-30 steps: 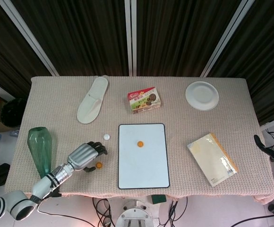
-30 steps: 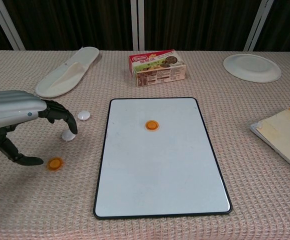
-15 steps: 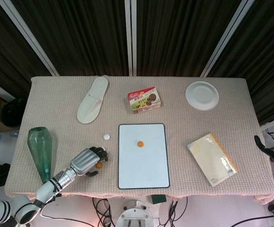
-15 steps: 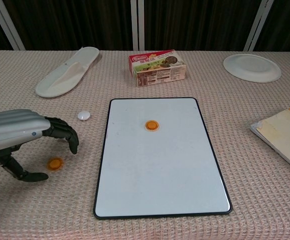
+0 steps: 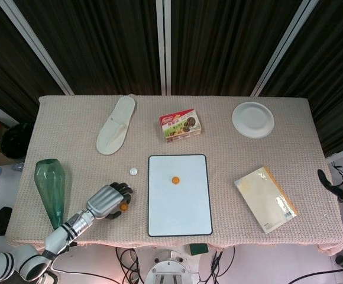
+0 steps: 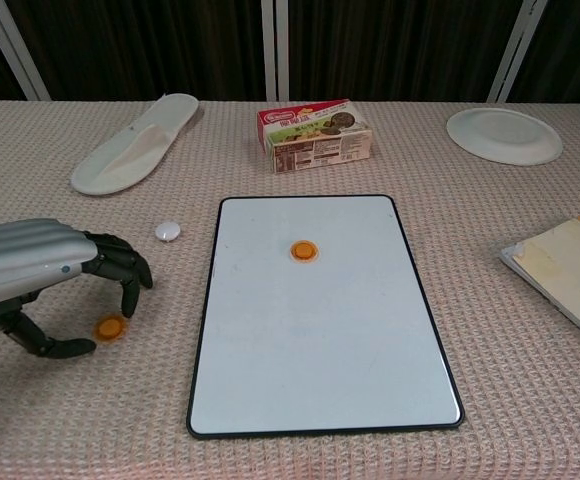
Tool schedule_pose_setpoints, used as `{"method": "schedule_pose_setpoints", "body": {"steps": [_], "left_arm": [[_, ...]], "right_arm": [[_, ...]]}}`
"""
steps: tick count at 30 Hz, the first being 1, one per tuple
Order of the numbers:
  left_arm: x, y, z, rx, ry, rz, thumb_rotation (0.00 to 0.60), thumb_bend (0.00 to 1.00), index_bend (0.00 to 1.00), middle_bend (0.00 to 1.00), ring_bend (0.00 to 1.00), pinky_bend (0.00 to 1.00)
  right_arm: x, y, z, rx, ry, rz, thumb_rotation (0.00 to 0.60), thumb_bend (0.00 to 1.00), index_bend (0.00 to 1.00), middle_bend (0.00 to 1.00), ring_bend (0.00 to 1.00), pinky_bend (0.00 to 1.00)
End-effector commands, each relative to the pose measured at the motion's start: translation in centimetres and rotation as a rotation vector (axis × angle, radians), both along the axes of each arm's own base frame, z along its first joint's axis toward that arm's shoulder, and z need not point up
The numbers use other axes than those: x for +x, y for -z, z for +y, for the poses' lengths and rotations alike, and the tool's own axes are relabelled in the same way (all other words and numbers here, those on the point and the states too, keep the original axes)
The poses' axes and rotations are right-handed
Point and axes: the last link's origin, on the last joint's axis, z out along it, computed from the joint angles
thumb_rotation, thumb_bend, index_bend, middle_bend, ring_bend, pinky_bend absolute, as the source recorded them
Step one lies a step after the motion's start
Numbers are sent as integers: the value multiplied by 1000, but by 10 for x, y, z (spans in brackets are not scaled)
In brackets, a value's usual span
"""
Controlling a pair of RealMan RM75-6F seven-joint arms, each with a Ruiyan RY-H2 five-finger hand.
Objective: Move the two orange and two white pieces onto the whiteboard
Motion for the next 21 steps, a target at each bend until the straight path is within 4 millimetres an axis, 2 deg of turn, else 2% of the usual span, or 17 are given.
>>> {"method": "schedule_pose_setpoints", "body": {"steps": [1,21], "left_arm": [[-1,0,-1,-12,-10,4,600,256,436,233,181,273],[-4,1,0,15,5,11,600,274,450,233,181,273]], "right_arm": [[1,1,0,2,-1,0,600,192,0,0,0,0],[4,4,-1,6,2,8,600,198,0,0,0,0]]}}
